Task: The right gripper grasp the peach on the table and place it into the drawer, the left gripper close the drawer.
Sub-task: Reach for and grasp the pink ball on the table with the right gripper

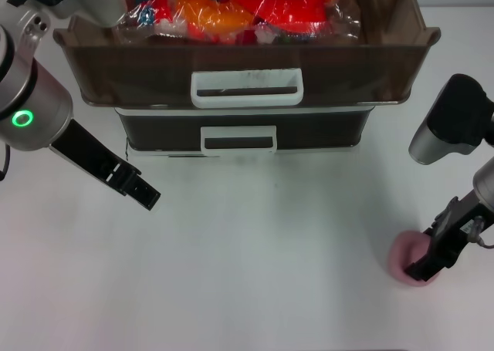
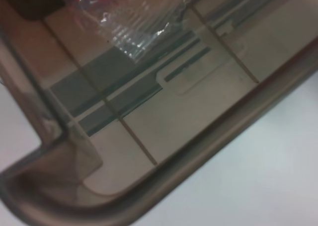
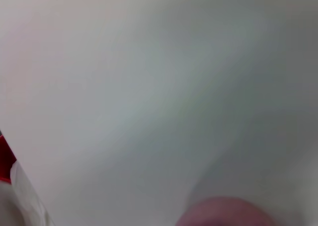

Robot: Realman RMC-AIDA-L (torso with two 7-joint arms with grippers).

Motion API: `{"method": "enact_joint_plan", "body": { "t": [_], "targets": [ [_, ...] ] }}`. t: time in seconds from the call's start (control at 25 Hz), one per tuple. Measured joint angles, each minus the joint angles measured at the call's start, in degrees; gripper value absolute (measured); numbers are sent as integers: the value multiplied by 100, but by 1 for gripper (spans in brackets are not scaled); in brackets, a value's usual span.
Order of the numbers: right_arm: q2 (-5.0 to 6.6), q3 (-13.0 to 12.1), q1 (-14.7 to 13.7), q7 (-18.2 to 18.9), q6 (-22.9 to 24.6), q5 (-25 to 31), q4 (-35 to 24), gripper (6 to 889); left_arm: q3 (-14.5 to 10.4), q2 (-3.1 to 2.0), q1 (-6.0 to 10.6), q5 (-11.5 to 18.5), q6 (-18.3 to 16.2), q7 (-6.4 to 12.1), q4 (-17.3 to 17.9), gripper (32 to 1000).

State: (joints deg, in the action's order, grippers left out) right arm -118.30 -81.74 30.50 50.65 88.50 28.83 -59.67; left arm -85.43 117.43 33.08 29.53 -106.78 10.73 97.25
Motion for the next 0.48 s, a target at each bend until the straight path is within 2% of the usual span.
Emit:
{"method": "enact_joint_plan", "body": {
  "t": [0.24,0.48],
  "targets": [
    [0,4,0,19,0,15,-30,712,0,0,-7,0,0,0,8,867],
    [0,41,0,21,6,19,-53,473,0,0,-6,0,0,0,12,867]
  ]
}}
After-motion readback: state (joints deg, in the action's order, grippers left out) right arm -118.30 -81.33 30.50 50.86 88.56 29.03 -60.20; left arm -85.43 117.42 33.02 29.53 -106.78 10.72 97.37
